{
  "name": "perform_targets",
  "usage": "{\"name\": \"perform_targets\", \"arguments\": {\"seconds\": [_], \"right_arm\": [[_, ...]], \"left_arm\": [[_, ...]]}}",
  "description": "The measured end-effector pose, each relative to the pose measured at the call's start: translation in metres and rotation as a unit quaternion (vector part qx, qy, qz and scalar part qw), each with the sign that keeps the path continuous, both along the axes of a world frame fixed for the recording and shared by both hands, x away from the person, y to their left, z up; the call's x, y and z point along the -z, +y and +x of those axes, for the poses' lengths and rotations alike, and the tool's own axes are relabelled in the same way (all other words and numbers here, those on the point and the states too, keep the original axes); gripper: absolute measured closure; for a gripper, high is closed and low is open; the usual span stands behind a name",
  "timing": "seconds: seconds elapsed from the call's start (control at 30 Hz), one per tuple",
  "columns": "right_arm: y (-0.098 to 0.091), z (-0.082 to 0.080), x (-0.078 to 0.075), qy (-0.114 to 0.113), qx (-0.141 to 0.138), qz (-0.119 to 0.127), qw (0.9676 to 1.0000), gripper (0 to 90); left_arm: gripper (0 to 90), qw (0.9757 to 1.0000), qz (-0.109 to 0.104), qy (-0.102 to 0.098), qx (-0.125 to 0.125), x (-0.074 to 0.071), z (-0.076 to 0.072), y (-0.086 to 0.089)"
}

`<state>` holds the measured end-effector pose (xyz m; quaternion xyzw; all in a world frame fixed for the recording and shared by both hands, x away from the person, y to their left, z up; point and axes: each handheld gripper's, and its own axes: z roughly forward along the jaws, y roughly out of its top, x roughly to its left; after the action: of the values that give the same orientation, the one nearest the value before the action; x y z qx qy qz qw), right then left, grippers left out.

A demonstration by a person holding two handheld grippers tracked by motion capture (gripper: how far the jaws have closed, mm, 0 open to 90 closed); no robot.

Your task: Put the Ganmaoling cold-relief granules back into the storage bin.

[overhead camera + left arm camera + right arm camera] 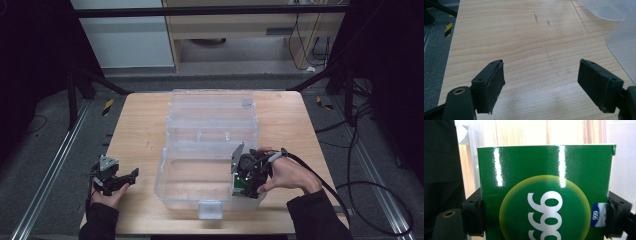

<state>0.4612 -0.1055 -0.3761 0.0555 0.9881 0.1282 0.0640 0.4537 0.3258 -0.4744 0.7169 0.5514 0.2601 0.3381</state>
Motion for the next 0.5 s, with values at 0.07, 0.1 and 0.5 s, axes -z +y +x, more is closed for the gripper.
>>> {"name": "perform_targets", "arguments": {"seconds": [0.07,0.1,0.5], "right_arm": [[0.001,0.0,0.002,-0.002,-0.002,-0.002,1.0,15.4],[0.001,0.0,0.002,-0.002,-0.002,-0.002,1.0,15.4],[0.006,0.002,0.012,-0.001,-0.003,-0.021,0.9998,15.0]], "left_arm": [[20.7,1.0,0.0,0.0,0.0,0.0,0.0,0.0],[20.6,1.0,0.0,0.0,0.0,0.0,0.0,0.0],[20.7,1.0,0.0,-0.001,0.0,0.0,0.0,0.0]]}}
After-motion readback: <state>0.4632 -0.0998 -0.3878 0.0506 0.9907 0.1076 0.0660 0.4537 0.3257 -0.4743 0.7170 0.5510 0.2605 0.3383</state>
